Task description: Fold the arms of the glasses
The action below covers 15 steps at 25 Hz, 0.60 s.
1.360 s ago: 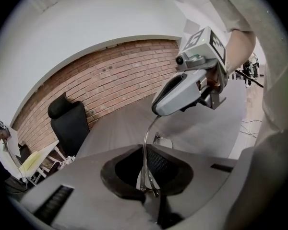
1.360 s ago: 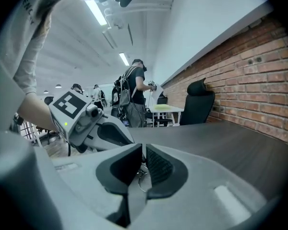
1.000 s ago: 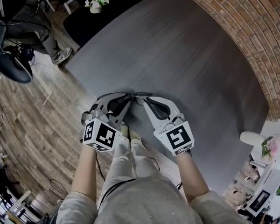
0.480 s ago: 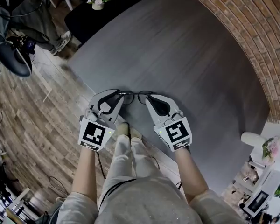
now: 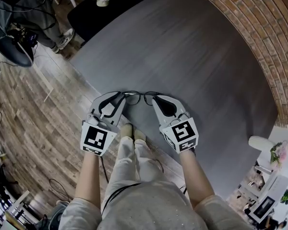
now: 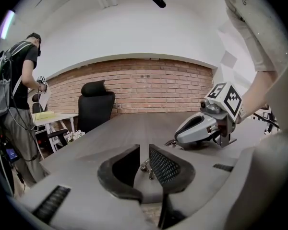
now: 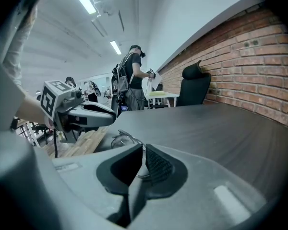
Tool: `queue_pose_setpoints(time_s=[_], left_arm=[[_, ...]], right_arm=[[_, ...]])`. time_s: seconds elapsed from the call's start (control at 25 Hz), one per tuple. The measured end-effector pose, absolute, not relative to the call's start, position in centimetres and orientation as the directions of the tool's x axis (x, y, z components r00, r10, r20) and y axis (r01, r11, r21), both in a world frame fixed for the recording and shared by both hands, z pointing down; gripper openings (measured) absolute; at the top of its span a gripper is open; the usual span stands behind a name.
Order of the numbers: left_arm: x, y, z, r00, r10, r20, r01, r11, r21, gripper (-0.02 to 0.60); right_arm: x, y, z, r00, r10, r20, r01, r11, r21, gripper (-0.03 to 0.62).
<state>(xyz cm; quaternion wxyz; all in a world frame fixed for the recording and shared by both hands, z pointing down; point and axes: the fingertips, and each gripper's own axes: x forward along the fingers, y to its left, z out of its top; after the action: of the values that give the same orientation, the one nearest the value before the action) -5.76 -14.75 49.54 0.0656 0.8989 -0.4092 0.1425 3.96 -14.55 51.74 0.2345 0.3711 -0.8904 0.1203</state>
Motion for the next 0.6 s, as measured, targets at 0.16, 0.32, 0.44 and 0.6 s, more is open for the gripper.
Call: queue_pose_setpoints(time_s=[0.16, 0.32, 0.44, 0.6], left_arm=[[-6.5, -14.7, 49.4, 0.609, -0.737, 0.294, -0.776, -0.63, 0.029, 0.058], [-7.2, -15.0, 48.6, 0.589, -0.763, 0.265, -0.804, -0.585, 0.106, 0.058], [-7.4, -15.2, 47.3, 0.588, -0.774, 0.236, -0.808, -0.574, 0.13, 0.058], [-7.8, -15.2, 45.5, 0.581, -0.789, 0.201, -0.813, -0.572, 0.108, 0.055]], right_arm=[[4.0, -14.5, 50.6, -0.624, -0.618, 0.477, -0.719, 0.694, -0.04, 0.021], [4.5, -14.8, 49.0, -0.627, -0.643, 0.439, -0.731, 0.681, -0.047, 0.019], [4.9, -15.0, 47.7, -0.627, -0.661, 0.413, -0.737, 0.675, -0.039, 0.0], [5.1, -15.1, 45.7, -0.633, -0.68, 0.37, -0.736, 0.676, -0.016, 0.0]])
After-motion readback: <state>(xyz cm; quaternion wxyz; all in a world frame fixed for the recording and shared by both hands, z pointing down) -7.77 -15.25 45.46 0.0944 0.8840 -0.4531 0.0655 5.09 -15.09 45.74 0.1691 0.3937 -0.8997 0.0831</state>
